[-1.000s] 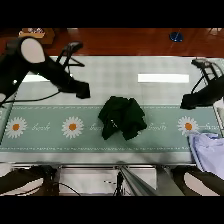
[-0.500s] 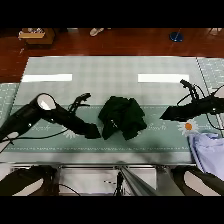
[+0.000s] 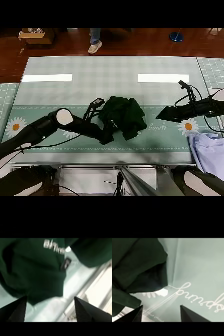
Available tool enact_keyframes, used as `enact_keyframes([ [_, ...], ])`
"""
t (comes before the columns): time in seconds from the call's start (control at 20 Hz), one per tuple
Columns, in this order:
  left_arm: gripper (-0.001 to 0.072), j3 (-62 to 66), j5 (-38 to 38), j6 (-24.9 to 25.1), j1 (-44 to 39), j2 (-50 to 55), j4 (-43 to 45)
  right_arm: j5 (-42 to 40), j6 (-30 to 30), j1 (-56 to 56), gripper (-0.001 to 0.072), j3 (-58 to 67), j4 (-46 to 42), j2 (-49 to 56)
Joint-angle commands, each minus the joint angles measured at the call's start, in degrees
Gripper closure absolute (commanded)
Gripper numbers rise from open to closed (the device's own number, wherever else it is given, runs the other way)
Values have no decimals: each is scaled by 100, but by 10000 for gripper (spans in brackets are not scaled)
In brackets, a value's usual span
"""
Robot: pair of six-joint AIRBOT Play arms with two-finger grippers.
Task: Fold the shirts.
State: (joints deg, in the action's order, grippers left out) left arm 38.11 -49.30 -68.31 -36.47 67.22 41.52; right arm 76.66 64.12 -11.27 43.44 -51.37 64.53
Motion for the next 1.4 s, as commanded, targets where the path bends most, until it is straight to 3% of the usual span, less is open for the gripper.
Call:
enact_keyframes([
  [0.0, -12, 55, 778, 20, -140, 229, 33, 149, -17, -4, 169, -11, 291, 0],
  [0.1, -6, 122, 887, 20, -144, 479, 44, 267, -17, -4, 169, -11, 527, 0],
  [0.15, 34, 179, 883, 20, -153, 612, 44, 313, -15, -4, 169, -11, 599, 0],
  [0.3, 556, 267, 813, 22, -153, 839, 46, 378, -15, -4, 169, -13, 601, 0],
  [0.35, 640, 267, 741, 20, -149, 835, 46, 409, -20, -4, 167, -13, 601, 0],
  [0.4, 672, 275, 608, 37, -140, 826, 46, 439, -22, -4, 161, -13, 601, 0],
  [0.45, 672, 282, 476, 96, -129, 809, 46, 459, -22, -4, 122, -28, 605, 0],
  [0.7, 673, 282, 96, 280, -129, 557, 50, 212, -74, 4, 122, -811, 1001, 0],
  [1.0, 672, 282, 52, 278, -127, 409, 50, -1204, -85, 1003, 129, -1353, 1766, 2],
  [1.05, 673, 282, 55, 280, -127, 398, 52, -1480, 11, 1274, 174, -1353, 1838, 2],
  [1.1, 672, 282, 55, 321, -120, 380, 52, -1749, 85, 1482, 349, -1353, 1867, 0],
  [1.15, 673, 282, 28, 319, -81, 350, 52, -1952, 127, 1635, 575, -1351, 1934, 0],
  [1.2, 673, 306, -52, 319, 13, 280, 70, -1961, 111, 1661, 689, -1344, 2103, 0],
  [1.35, 674, 608, -516, 317, 645, -225, 273, -1344, 2, 1513, 690, -1034, 2120, -177],
])
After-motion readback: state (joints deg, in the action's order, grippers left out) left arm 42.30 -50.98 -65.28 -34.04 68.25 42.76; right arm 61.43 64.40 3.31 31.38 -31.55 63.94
